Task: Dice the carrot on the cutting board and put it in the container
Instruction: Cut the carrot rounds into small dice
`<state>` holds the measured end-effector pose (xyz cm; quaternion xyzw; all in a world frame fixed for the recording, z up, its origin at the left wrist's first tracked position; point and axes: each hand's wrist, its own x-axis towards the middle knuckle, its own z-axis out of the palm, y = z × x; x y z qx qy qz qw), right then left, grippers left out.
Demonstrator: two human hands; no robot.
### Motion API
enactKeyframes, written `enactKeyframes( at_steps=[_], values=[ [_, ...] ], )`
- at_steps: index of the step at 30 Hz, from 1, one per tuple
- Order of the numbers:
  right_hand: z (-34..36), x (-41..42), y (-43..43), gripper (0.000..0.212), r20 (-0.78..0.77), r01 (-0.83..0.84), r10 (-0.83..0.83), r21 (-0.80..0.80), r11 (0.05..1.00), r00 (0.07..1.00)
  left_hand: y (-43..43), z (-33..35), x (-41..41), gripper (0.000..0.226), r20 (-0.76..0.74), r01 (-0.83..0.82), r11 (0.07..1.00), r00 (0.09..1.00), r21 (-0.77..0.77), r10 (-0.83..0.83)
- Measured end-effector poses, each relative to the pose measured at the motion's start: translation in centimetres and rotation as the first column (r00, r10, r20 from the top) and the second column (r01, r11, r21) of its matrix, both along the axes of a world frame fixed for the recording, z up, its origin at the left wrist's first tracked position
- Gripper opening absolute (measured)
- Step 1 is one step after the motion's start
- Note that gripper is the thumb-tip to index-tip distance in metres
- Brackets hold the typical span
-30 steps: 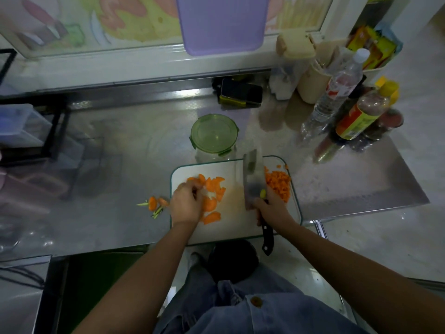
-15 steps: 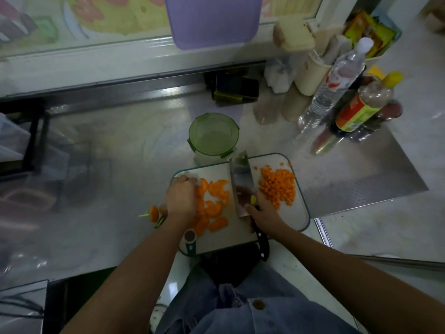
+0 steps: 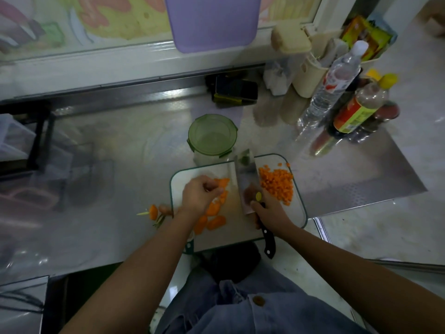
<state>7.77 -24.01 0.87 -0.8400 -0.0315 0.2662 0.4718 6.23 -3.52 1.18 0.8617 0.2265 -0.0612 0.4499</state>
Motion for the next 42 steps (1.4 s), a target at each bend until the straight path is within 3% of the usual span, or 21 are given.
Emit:
enactKeyframes(
  at_steps=[4, 8, 15, 23, 27, 33, 42],
  values=[
    [0.4, -0.1, -2.1, 0.015, 0.118, -0.042, 0.054, -0.098, 0.994, 0.992, -4.7, -0.7, -0.1, 0.030, -0.128, 0.097, 0.995, 0.987, -0.030, -0.100],
    [0.5, -0.1, -3.8, 0.042, 0.206, -0.155, 0.233, -0.336, 0.929, 0.950, -6.7, -1.2, -0.9, 0.030, -0.196, 0.092, 0.990, 0.978, 0.110, -0.069],
    [0.8, -0.8, -4.6, 0.042, 0.290, -0.266, 0.465, -0.527, 0.807, 0.837, -6.9, -1.3, -1.8, 0.031, -0.170, -0.037, 0.993, 0.984, 0.109, 0.055],
    [1.2, -0.8, -4.6, 0.029, 0.268, -0.333, 0.549, -0.564, 0.756, 0.792, -7.7, -1.0, -1.6, 0.020, -0.213, -0.016, 0.984, 0.976, 0.175, 0.054],
    [0.6, -0.4, -5.0, 0.039, 0.289, -0.305, 0.503, -0.524, 0.795, 0.815, -8.1, -0.8, -1.9, 0.022, -0.186, 0.059, 0.967, 0.983, 0.247, -0.013],
    [0.0, -0.4, -5.5, 0.038, 0.296, -0.293, 0.463, -0.473, 0.831, 0.836, -8.3, -0.7, -2.0, 0.044, -0.132, 0.213, 0.915, 0.975, 0.343, -0.177],
    [0.0, -0.6, -5.9, 0.034, 0.295, -0.287, 0.457, -0.474, 0.832, 0.839, -8.3, -0.4, -1.7, 0.035, -0.168, 0.320, 0.847, 0.947, 0.425, -0.274]
  ],
)
